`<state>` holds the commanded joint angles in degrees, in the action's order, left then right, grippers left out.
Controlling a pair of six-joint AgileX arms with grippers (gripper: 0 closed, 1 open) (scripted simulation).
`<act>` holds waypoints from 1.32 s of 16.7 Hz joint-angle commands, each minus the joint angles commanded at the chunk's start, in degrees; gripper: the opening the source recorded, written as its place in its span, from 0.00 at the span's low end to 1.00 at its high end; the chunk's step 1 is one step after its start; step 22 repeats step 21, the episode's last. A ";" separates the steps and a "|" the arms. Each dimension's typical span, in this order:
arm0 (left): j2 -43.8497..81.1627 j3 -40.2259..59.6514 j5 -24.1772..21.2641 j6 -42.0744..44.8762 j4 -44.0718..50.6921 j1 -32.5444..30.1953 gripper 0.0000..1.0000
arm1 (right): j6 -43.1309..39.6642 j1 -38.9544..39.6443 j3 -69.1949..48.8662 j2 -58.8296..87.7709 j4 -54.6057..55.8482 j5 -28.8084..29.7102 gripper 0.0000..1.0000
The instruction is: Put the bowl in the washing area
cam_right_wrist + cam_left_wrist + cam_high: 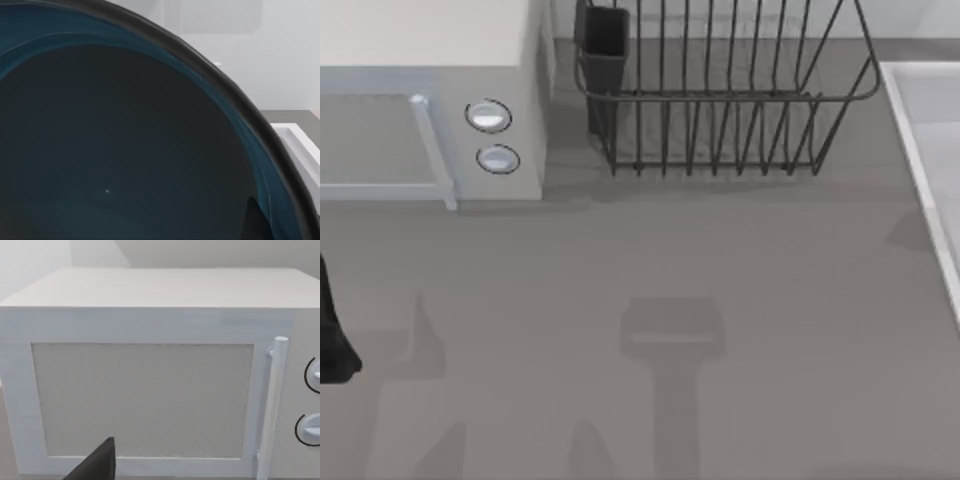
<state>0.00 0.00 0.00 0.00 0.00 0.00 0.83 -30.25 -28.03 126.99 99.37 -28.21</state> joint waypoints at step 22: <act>0.00 0.00 0.00 0.00 0.00 0.00 1.00 | 0.00 0.00 0.00 0.00 0.00 0.00 1.00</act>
